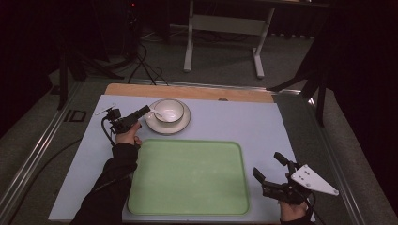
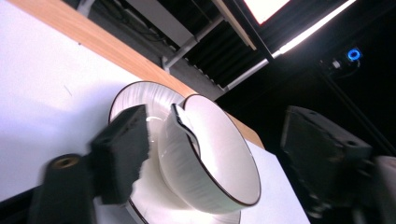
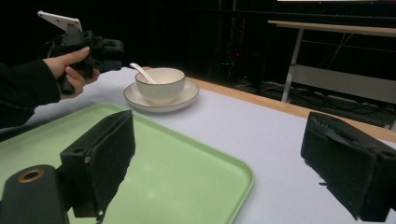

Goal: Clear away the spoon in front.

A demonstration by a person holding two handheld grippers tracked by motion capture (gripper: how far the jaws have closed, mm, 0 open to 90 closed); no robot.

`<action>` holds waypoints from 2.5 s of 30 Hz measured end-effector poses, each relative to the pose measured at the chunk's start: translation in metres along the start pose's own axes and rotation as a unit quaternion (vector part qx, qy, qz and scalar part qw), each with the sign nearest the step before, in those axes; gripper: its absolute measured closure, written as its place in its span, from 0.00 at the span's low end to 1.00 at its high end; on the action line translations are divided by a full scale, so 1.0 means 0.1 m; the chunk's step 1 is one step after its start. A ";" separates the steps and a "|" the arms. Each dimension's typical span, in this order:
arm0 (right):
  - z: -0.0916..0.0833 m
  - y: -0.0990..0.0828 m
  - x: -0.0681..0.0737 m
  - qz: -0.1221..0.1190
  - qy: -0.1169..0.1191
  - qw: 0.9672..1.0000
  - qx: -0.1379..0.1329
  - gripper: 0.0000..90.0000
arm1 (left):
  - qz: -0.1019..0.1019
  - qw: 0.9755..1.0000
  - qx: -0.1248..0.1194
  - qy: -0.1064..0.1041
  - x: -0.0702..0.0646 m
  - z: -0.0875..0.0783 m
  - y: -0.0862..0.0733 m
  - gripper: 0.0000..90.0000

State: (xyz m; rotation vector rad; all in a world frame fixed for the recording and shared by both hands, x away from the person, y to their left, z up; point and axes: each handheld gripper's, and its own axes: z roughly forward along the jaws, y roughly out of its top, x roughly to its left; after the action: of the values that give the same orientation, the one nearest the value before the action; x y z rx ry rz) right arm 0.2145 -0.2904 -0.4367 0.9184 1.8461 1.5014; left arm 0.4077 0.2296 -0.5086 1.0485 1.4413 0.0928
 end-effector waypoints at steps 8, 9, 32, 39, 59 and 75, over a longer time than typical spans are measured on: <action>0.00 -0.01 -0.01 0.007 0.007 1.000 0.005 0.11 | -0.037 0.999 0.005 0.020 0.04 0.16 -0.07 0.46; 0.00 -0.01 -0.01 0.007 0.008 1.000 0.006 0.11 | -0.043 0.999 0.002 0.021 0.05 0.17 -0.07 0.49; 0.00 -0.01 -0.02 0.011 0.007 1.000 0.003 0.11 | -0.087 0.996 -0.021 -0.001 -0.03 0.26 -0.06 0.94; 0.00 -0.01 -0.02 0.011 0.006 1.000 0.001 0.11 | -0.043 0.999 -0.024 -0.005 -0.22 0.25 0.00 0.95; 0.00 0.00 -0.02 0.008 0.005 1.000 0.001 0.11 | 0.054 0.998 -0.009 -0.021 -0.66 -0.09 0.43 0.96; 0.00 -0.01 -0.02 0.013 0.005 1.000 0.006 0.11 | 0.106 0.991 0.064 -0.053 -0.99 -0.36 0.67 0.96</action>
State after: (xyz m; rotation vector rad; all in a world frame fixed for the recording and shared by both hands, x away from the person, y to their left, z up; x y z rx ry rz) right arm 0.2159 -0.2922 -0.4377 0.9460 1.8586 1.5152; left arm 0.3924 0.2250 -0.3849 1.2913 1.2489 0.0970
